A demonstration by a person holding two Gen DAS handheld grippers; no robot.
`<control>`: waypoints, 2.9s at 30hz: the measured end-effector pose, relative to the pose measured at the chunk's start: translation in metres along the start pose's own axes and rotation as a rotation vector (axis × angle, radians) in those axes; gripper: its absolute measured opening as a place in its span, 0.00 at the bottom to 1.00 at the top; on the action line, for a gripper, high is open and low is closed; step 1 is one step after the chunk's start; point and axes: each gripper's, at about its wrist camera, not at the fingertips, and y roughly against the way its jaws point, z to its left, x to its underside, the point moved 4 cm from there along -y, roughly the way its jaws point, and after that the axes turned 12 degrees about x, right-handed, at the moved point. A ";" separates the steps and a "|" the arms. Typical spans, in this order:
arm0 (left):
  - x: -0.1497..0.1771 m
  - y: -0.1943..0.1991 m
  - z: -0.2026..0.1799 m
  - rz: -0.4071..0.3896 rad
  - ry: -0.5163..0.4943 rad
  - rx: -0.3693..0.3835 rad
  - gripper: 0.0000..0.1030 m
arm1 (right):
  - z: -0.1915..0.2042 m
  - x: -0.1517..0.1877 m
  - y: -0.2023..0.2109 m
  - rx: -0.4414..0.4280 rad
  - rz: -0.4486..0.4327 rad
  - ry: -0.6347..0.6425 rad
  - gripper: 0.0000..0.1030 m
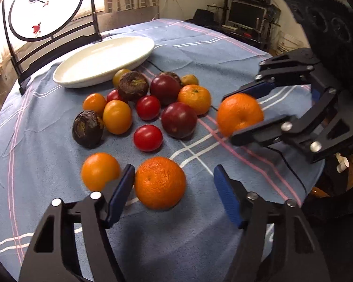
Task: Organize fruits
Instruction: 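Grasp an orange with the left gripper while the right gripper grasps another orange, then carry both oranges onto the white plate and open both grippers, then grasp an orange with the left gripper while the right gripper grasps a red tomato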
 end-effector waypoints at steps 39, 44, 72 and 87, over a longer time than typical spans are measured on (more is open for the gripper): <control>-0.198 -0.014 0.150 -0.207 0.182 -0.280 0.39 | -0.176 -0.148 -0.103 0.061 -0.078 -0.319 0.42; -0.197 -0.044 0.164 -0.126 0.164 -0.319 0.39 | -0.185 -0.166 -0.134 0.080 -0.044 -0.327 0.42; -0.200 -0.036 0.158 -0.161 0.149 -0.411 0.71 | -0.171 -0.175 -0.099 0.118 -0.100 -0.294 0.65; -0.068 0.042 0.071 -0.158 0.023 -0.269 0.86 | -0.049 -0.024 -0.019 0.020 0.012 -0.112 0.72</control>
